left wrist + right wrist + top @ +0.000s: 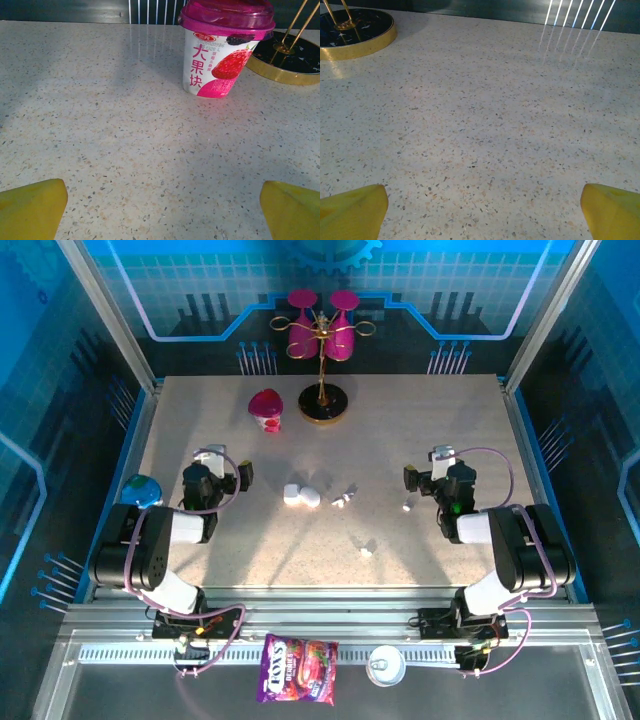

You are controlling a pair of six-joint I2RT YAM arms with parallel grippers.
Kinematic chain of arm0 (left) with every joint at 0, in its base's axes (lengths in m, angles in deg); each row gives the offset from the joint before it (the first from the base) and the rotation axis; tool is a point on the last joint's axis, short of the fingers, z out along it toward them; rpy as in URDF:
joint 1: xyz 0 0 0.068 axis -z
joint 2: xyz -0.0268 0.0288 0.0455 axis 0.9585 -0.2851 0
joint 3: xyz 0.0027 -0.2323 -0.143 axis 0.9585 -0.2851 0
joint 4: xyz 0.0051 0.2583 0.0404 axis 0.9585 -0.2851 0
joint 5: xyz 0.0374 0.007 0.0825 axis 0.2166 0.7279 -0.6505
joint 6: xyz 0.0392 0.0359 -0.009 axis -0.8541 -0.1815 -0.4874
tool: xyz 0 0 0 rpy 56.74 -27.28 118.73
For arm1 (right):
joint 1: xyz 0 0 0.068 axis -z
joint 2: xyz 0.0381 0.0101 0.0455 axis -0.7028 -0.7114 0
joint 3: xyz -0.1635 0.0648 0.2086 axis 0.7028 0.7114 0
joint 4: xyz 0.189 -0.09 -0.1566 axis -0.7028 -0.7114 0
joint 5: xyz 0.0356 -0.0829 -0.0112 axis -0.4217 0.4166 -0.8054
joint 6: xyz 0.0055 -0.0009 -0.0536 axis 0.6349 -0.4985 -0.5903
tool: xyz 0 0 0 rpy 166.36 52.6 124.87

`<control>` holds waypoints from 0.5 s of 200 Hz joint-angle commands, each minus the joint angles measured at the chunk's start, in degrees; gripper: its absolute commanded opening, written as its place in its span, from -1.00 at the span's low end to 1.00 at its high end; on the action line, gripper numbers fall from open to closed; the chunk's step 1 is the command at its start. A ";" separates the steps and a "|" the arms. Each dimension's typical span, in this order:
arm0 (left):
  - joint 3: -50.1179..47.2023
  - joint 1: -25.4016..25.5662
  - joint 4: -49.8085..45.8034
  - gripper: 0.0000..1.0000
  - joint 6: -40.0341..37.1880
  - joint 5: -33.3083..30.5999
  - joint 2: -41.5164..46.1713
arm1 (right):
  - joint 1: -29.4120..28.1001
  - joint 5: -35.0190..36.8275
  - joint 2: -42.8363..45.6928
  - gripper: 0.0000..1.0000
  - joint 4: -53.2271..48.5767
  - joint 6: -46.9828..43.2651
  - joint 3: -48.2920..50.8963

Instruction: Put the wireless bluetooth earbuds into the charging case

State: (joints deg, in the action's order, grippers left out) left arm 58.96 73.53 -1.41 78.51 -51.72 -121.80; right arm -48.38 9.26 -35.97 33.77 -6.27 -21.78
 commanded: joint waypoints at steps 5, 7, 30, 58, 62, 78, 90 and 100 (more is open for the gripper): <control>0.52 -0.45 0.00 0.99 1.14 0.82 0.04 | 0.04 -0.57 -0.13 0.99 1.50 -0.88 -1.08; 0.54 -0.45 0.00 0.99 1.12 0.85 0.04 | 0.10 -0.58 -0.14 0.99 1.50 -0.82 -1.11; 0.52 -0.45 0.07 0.99 1.13 0.84 -0.01 | 0.07 -0.65 -0.17 0.99 1.50 -0.81 -1.04; 0.48 -0.49 0.02 0.99 1.14 0.77 -0.02 | 0.04 -0.58 -0.17 0.99 1.46 -0.83 -1.07; 0.51 -0.45 0.00 0.99 1.14 0.80 0.04 | 0.09 -0.63 -0.17 0.99 1.46 -0.86 -1.10; 0.53 -0.46 0.09 0.99 1.12 0.79 0.00 | 0.06 -0.97 -0.17 0.99 1.37 -1.01 -1.12; 0.51 -0.45 0.07 0.99 1.15 0.78 0.02 | 0.08 -1.14 -0.17 0.99 1.42 -0.93 -1.11; 0.54 -0.45 -0.04 0.99 1.14 0.82 0.03 | 0.14 -1.12 -0.17 0.99 1.33 -0.95 -1.11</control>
State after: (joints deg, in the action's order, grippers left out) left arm 58.96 73.53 -1.43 78.51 -51.72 -121.80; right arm -48.38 9.09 -35.97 33.77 -6.45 -21.82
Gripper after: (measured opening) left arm 0.994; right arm 0.997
